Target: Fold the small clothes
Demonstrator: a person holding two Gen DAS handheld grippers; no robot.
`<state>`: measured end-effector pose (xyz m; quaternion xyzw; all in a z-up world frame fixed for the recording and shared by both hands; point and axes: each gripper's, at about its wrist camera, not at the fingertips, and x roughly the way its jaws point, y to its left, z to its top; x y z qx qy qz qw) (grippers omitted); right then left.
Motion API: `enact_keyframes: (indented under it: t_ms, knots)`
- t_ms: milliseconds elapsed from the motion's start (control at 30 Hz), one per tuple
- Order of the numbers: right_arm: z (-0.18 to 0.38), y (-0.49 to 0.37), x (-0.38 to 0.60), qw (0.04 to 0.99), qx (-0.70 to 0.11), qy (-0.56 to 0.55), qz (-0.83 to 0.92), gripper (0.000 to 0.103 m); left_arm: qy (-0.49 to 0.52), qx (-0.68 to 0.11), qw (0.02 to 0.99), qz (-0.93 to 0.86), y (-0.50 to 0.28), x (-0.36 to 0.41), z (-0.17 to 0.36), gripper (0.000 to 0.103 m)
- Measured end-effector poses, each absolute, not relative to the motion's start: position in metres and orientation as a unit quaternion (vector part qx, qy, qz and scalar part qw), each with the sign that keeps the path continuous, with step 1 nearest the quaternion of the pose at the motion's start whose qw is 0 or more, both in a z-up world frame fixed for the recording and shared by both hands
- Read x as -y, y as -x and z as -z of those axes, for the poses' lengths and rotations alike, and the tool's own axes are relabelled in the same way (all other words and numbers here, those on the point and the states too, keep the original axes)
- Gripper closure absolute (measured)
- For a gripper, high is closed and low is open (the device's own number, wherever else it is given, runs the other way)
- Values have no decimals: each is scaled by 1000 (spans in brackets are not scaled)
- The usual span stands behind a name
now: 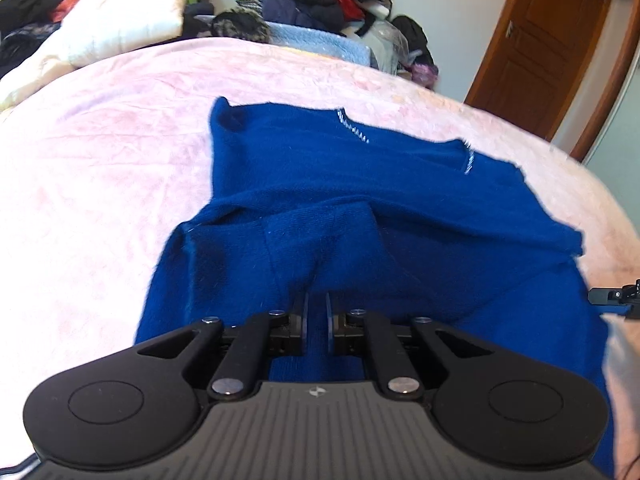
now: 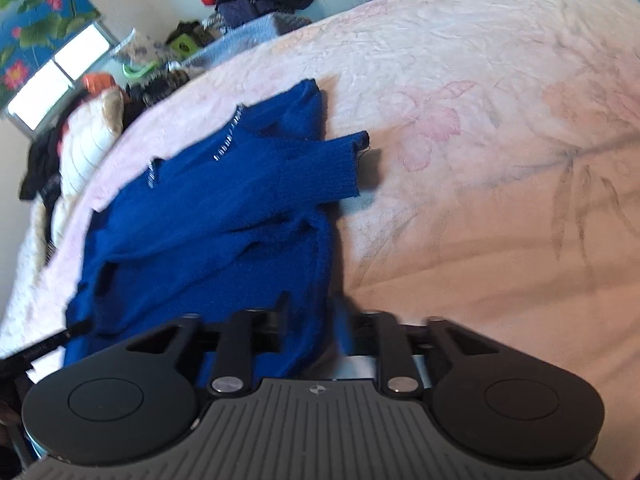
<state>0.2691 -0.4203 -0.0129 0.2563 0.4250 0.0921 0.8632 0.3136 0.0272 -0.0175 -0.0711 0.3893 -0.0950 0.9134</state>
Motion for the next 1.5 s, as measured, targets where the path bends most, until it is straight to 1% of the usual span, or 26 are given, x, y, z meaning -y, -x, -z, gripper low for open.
enact_keyframes:
  t_ms: [33, 67, 200, 233, 300, 333, 400, 500, 567, 700, 900, 1233, 1300, 1367, 1433, 1500]
  knots:
    - [10, -258, 423, 862, -418, -264, -109, 44, 77, -384, 916, 89, -304, -33, 13, 94]
    - [9, -249, 425, 859, -417, -272, -122, 42, 84, -381, 917, 78, -294, -40, 10, 93]
    - [22, -213, 429, 835, -443, -298, -132, 43, 107, -401, 909, 32, -258, -69, 17, 83]
    - [26, -204, 427, 834, -443, -301, -135, 45, 106, -409, 906, 18, -250, -73, 22, 83]
    - [28, -189, 423, 830, -441, -309, -147, 44, 95, -422, 901, 12, -236, -75, 30, 82]
    - [28, -183, 419, 823, -443, -322, -152, 43, 90, -413, 906, 14, -229, -74, 31, 81]
    - [32, -174, 413, 798, -453, -354, -178, 41, 81, -413, 907, 18, -223, -70, 31, 69]
    - [39, -162, 396, 770, -476, -367, -214, 43, 89, -410, 907, 23, -221, -65, 31, 57]
    - [36, -154, 388, 772, -473, -363, -218, 42, 80, -409, 909, 21, -221, -62, 32, 55]
    - [42, -141, 387, 746, -479, -407, -221, 39, 69, -409, 909, 26, -222, -56, 32, 47]
    - [44, -131, 382, 738, -482, -415, -224, 40, 75, -411, 908, 31, -220, -56, 33, 46]
    - [47, -129, 378, 738, -476, -424, -222, 36, 87, -412, 906, 39, -212, -58, 34, 46]
    - [48, -128, 377, 737, -475, -425, -223, 36, 126, -421, 896, 66, -210, -65, 32, 47]
    - [48, -127, 378, 735, -476, -428, -223, 35, 196, -436, 871, 110, -207, -79, 33, 48]
    - [49, -127, 378, 732, -476, -431, -226, 35, 252, -454, 842, 148, -203, -89, 39, 52]
    - [50, -126, 377, 732, -475, -432, -228, 35, 270, -464, 827, 168, -197, -95, 44, 54]
